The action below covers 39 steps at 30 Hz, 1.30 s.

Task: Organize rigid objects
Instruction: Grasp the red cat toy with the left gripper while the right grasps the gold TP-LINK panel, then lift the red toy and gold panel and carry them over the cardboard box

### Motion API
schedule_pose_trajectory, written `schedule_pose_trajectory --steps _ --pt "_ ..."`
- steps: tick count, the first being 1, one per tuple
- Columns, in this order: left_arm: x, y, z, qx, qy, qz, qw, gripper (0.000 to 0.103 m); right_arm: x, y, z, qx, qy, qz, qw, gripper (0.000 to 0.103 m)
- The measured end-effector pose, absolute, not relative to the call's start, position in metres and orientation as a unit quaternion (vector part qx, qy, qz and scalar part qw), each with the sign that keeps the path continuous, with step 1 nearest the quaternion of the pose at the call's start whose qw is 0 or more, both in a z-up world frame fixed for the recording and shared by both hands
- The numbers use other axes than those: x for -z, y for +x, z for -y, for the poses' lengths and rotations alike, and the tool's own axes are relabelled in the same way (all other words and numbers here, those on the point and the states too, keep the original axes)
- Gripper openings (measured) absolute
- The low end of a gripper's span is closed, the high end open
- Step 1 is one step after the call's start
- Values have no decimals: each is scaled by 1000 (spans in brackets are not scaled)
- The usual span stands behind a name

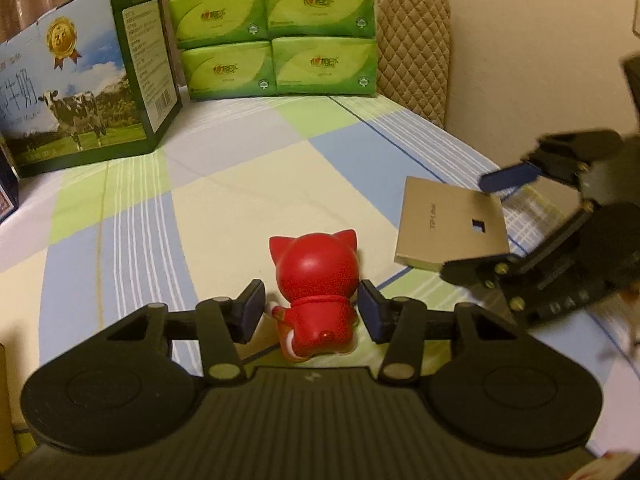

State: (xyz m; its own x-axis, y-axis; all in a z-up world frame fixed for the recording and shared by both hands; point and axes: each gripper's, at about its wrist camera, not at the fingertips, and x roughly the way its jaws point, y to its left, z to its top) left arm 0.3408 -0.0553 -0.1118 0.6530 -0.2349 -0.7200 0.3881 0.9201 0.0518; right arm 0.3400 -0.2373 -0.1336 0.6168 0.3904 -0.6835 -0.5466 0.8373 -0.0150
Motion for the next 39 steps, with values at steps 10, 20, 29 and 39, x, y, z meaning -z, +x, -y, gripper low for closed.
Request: schedule_pose_trajectory --steps 10,20,29,39 --pt "117 341 56 175 101 -384 901 47 133 358 239 -281 -91 -374 879 87" --pt "117 332 55 167 101 -388 901 45 128 327 227 -265 -65 -390 880 87" --pt "115 307 39 155 80 -396 902 45 134 328 222 -270 -73 -389 878 87" --pt "118 310 46 152 102 -380 907 48 128 312 222 -250 -45 -384 888 86"
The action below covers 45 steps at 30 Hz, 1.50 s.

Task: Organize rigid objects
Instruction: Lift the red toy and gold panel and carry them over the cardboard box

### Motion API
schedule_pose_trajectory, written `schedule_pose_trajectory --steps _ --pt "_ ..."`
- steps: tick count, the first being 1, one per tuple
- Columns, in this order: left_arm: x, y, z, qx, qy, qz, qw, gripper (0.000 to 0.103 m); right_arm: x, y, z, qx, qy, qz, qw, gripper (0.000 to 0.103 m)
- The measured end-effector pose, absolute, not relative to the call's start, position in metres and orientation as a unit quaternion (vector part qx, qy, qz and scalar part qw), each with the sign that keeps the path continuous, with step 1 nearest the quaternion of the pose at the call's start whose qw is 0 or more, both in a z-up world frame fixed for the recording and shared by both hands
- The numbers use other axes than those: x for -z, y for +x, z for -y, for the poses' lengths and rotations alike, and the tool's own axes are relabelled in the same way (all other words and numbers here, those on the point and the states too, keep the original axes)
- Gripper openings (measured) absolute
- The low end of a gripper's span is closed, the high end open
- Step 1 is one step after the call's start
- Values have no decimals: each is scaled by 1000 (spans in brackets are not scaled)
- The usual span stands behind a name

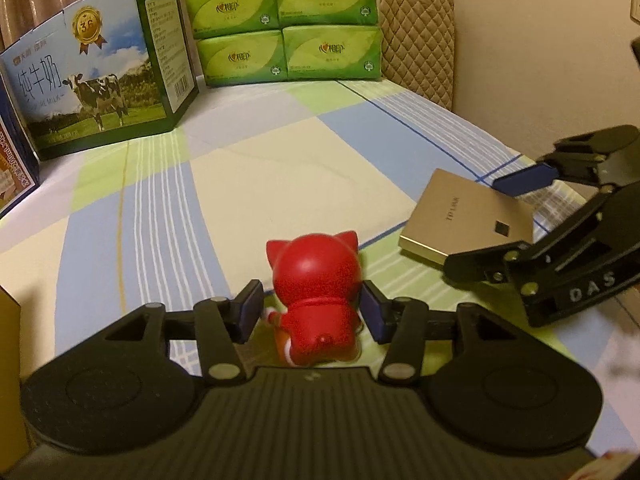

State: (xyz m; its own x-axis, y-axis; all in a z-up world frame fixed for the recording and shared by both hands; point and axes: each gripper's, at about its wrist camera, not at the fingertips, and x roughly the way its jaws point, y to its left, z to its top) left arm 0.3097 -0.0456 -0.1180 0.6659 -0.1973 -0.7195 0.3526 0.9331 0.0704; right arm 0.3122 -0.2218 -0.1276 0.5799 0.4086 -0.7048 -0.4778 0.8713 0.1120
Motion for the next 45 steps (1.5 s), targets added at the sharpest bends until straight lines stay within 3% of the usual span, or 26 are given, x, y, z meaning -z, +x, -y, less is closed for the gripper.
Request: schedule_pose_trajectory --steps 3,5,28,45 --pt "118 313 48 151 106 -375 908 48 126 309 222 -238 -42 -382 892 86" --pt "117 314 48 151 102 -377 908 42 127 308 223 -233 -43 -384 892 86" --pt "70 240 16 125 42 -363 922 41 81 245 220 -217 7 -363 906 86" --pt "-5 180 -12 91 20 -340 936 41 16 185 203 -182 38 -355 916 86"
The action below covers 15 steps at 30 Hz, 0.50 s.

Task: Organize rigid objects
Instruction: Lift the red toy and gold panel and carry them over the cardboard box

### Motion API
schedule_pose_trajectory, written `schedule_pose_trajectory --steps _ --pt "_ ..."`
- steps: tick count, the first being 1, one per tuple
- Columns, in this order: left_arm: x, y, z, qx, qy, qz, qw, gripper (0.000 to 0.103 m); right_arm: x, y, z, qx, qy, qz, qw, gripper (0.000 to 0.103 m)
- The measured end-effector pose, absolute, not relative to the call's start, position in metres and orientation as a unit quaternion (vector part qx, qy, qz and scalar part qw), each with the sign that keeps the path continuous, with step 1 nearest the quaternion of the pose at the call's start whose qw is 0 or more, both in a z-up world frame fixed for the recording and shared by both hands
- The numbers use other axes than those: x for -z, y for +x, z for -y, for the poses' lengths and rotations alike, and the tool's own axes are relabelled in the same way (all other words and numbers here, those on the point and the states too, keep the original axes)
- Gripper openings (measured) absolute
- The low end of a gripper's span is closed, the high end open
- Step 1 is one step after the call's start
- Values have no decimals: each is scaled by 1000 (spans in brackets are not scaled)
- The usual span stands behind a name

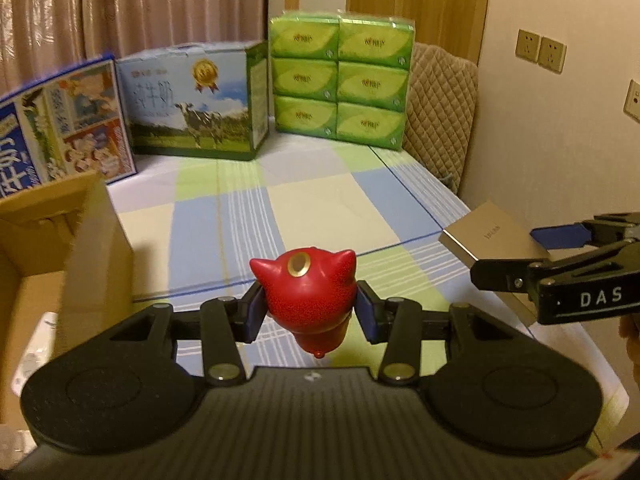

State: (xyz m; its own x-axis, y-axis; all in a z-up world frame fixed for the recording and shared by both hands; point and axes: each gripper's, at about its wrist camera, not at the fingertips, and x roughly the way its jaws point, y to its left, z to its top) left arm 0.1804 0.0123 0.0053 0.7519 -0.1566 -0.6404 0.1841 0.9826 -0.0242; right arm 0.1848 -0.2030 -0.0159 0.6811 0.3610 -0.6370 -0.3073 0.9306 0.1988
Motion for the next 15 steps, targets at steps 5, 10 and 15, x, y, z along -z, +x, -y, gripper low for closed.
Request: schedule_pose_trajectory --steps 5,10,15 --pt "-29 162 -22 79 23 -330 940 41 -8 162 195 -172 49 -345 921 86" --pt "-51 143 -35 69 21 -323 944 41 -29 140 182 -173 47 -335 925 86" --pt "-68 122 -51 60 20 -315 947 41 -47 120 170 -176 55 -326 927 86"
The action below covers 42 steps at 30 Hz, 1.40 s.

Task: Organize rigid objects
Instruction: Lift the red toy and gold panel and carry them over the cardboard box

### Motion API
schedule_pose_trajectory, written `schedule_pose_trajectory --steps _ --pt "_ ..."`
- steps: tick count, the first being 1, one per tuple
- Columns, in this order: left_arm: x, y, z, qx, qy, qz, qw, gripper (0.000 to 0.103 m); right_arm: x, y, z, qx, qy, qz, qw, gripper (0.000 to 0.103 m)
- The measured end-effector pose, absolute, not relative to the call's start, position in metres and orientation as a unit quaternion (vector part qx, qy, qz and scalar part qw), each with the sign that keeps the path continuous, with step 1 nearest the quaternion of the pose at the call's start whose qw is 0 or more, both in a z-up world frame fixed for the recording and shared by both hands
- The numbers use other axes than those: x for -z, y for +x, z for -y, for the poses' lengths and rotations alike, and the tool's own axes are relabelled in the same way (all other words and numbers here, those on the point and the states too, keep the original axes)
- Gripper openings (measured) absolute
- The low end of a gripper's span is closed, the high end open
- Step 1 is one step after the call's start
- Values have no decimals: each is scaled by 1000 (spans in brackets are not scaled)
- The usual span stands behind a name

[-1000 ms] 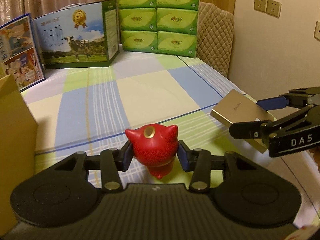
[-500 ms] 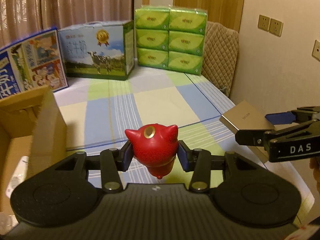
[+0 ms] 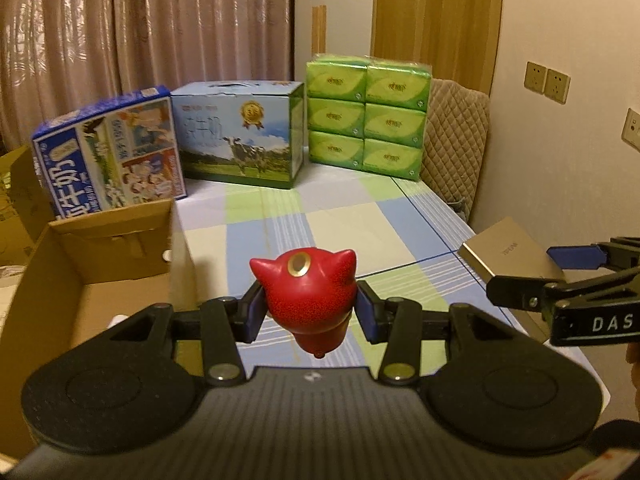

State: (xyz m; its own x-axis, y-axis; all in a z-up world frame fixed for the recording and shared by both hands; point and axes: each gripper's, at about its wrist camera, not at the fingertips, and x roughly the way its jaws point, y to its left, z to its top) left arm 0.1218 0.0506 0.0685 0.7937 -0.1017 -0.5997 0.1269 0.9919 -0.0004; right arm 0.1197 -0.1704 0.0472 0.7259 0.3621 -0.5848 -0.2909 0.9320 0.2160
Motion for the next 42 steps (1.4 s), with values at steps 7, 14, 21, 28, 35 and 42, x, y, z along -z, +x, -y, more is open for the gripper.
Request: schedule_pose_trajectory --steps 7,14,21,28,35,42 --pt "-86 93 -75 44 18 -307 951 41 -66 96 148 -181 57 -318 929 86" --pt "-98 70 -104 24 21 -301 953 41 -79 79 117 -204 49 -311 927 86" --pt "-103 55 -139 -4 16 -302 953 41 -85 71 82 -231 35 -307 922 86" --pt "-105 44 -170 -27 12 -304 952 41 -87 69 49 -259 25 -306 916 86" --pt "-103 37 -199 -46 8 -309 950 41 -88 71 17 -285 15 -306 908 86" --pt "-97 35 -224 -62 5 -320 945 41 -85 78 -9 -304 9 -310 901 86"
